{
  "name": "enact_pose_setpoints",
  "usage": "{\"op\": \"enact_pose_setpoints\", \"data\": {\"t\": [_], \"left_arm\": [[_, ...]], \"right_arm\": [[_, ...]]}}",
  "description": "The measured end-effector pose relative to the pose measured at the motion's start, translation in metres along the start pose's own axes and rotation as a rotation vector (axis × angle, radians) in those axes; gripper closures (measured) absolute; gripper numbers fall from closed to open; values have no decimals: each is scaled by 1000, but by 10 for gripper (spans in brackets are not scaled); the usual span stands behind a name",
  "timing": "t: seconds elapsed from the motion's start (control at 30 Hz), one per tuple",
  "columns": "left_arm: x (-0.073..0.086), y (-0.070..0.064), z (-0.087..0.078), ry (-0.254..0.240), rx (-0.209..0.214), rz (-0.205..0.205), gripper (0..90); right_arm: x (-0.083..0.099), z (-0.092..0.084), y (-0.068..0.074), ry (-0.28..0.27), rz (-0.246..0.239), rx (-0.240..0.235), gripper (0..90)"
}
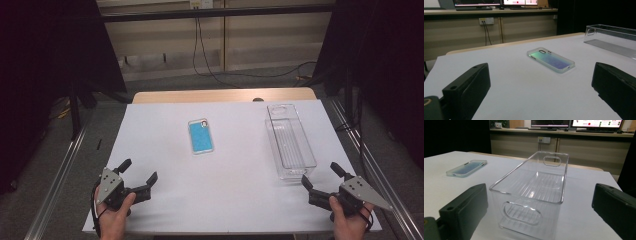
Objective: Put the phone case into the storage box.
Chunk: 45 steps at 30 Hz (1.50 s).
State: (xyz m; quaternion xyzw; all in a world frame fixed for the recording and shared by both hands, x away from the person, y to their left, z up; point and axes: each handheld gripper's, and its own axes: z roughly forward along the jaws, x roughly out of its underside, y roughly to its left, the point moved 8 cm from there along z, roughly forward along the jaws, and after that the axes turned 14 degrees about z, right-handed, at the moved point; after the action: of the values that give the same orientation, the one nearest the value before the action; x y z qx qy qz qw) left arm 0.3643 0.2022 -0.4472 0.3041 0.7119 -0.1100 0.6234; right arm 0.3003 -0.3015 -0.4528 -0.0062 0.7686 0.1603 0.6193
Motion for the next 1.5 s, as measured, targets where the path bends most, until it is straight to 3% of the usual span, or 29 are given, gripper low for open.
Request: {"op": "enact_pose_setpoints", "data": {"t": [0.17, 0.27, 0.37, 0.53, 0.77, 0.87, 1.07, 1.13, 1.23, 1.5], "left_arm": [[1, -2, 4, 9, 7, -19, 23], [1, -4, 7, 14, 5, -7, 23], [2, -7, 12, 36, 33, 19, 23], [3, -9, 16, 45, 50, 11, 27], [-2, -11, 18, 26, 93, -8, 50], [-2, -11, 20, 33, 96, 17, 51], [-3, -7, 27, 19, 122, -18, 55], [-4, -7, 30, 18, 122, -10, 54], [-6, -15, 35, 8, 163, -8, 48], [-13, -19, 42, -19, 160, -19, 27]], "right_arm": [[0, 0, -1, -5, 9, -3, 0], [0, 0, -1, -4, 14, -6, 0], [1, 0, -2, -1, 20, -8, 0], [2, 0, -1, 1, 25, -10, 0], [1, -3, 0, -1, 18, -5, 0], [0, -6, 0, -8, 24, 0, 0], [1, -4, -1, -2, 21, 6, 0], [2, -4, -1, 2, 23, 3, 0], [2, -5, -1, 2, 26, 2, 0], [1, -5, 0, -3, 27, 2, 0]]}}
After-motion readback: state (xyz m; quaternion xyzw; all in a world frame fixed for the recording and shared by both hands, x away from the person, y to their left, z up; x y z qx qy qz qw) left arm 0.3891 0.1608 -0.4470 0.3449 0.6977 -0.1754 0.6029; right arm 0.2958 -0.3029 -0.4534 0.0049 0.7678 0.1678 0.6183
